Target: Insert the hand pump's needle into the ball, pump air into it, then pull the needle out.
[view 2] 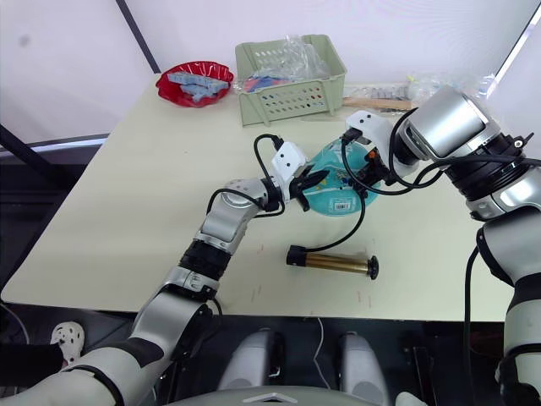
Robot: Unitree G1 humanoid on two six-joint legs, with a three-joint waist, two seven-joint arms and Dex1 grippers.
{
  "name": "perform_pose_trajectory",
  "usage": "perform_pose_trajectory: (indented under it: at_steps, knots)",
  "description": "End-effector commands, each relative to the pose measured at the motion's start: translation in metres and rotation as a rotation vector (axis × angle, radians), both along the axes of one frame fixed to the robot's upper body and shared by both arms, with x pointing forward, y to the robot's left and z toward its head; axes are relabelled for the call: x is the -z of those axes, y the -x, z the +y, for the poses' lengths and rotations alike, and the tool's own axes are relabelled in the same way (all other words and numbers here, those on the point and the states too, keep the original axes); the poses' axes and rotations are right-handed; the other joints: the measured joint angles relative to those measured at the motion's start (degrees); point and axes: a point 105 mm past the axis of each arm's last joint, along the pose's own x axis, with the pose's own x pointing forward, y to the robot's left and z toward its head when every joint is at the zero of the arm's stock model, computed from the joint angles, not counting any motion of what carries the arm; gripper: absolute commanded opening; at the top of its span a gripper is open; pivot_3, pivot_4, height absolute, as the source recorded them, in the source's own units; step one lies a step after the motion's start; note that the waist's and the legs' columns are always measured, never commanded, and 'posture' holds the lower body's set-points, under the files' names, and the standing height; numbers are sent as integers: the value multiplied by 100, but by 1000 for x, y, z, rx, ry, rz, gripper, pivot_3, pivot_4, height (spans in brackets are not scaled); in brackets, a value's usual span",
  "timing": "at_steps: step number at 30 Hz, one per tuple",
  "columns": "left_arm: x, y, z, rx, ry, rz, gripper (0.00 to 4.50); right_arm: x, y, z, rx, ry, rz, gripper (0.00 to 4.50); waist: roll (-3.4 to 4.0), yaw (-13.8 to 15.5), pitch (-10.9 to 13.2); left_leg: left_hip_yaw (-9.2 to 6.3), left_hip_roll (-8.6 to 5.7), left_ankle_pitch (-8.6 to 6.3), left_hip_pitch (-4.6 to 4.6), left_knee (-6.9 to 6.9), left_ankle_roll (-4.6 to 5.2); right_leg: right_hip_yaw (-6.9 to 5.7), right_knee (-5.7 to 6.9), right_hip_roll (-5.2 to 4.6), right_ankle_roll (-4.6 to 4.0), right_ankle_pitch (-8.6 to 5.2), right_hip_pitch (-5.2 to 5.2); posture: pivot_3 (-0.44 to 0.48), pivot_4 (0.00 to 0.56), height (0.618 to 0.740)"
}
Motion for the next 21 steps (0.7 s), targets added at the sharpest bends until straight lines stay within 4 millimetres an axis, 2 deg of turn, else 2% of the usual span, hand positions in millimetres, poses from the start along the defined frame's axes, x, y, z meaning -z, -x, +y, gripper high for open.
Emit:
perform_pose_trajectory:
  at_steps: [1,21]
  knots:
    - [15,6,-7,24,-29,45,45,-9,1,1,-13,-23,-25,317,0,0,0,0,0,0,0,0,0,0,0,0,0,0,0,0,150,738]
    - [16,6,-8,23,-27,49,45,0,5,0,-15,-14,1,317,0,0,0,0,0,0,0,2,0,0,2,0,0,0,0,0,150,738]
